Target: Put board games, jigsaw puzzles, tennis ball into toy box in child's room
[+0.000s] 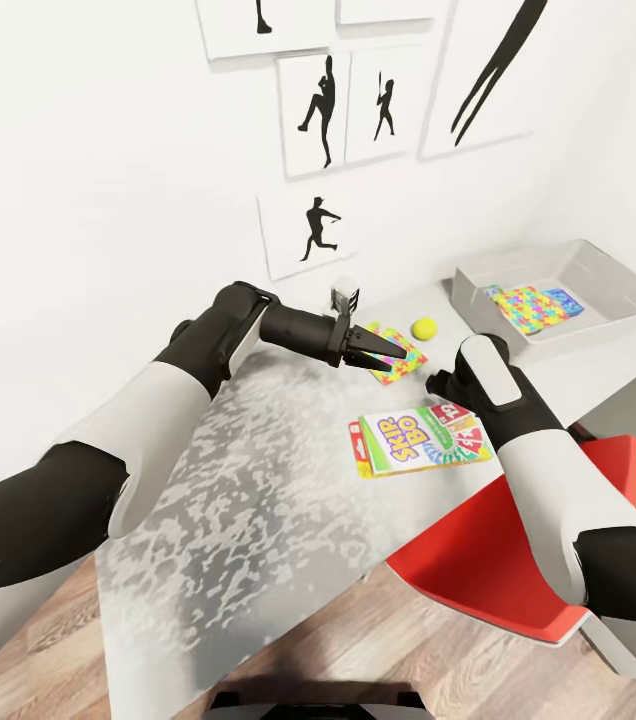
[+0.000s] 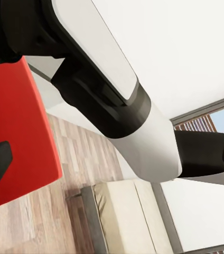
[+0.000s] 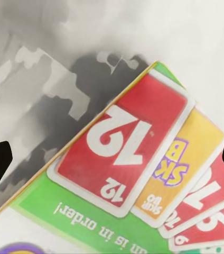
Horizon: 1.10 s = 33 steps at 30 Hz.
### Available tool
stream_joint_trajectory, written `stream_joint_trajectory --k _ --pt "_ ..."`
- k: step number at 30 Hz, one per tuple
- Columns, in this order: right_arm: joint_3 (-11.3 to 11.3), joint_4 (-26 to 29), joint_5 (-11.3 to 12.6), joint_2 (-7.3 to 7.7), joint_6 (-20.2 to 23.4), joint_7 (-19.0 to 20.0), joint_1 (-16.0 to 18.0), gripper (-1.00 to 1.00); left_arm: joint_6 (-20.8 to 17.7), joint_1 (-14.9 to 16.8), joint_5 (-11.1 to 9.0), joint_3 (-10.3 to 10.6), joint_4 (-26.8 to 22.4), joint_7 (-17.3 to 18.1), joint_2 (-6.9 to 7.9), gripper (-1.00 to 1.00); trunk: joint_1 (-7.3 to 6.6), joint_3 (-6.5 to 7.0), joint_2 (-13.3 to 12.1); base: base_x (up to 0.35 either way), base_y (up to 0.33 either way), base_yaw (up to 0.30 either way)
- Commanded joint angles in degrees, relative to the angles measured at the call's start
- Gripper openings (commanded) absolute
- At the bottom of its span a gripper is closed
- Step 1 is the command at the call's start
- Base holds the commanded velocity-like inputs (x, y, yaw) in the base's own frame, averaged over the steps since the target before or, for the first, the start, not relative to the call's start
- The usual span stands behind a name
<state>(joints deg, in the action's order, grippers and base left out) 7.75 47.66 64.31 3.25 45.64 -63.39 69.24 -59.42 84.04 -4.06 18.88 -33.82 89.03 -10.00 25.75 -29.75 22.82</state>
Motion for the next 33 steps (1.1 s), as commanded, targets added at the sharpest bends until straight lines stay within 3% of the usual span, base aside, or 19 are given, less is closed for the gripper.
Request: stream_joint_trajectory --k 1,18,25,33 --pt "0.3 0.1 0.5 0.09 0.3 -0.5 0.1 1.00 -0.6 0.1 -0.3 0.2 0.1 0.1 0.00 1.00 0.03 -0.09 0.1 -0.007 0.004 0.000" --pt "0.2 -0.7 0.4 0.21 -0.9 -0.4 0.2 1.00 -0.6 0.1 -0.3 0.2 0.1 0.1 0.00 1.00 0.03 -0.09 0.1 -0.001 0.000 0.000" --pt "0.2 -1.1 0.5 1.81 -1.9 -0.4 0.3 1.00 -0.6 0.1 -0.2 0.2 0.1 0.1 0.00 1.00 0.03 -0.21 0.1 0.000 0.000 0.000" --pt "0.3 -1.2 0.5 2.16 -2.0 -0.4 0.2 1.00 -0.6 0.1 -0.2 0.2 0.1 0.1 0.00 1.00 0.03 -0.65 0.1 0.000 0.000 -0.020"
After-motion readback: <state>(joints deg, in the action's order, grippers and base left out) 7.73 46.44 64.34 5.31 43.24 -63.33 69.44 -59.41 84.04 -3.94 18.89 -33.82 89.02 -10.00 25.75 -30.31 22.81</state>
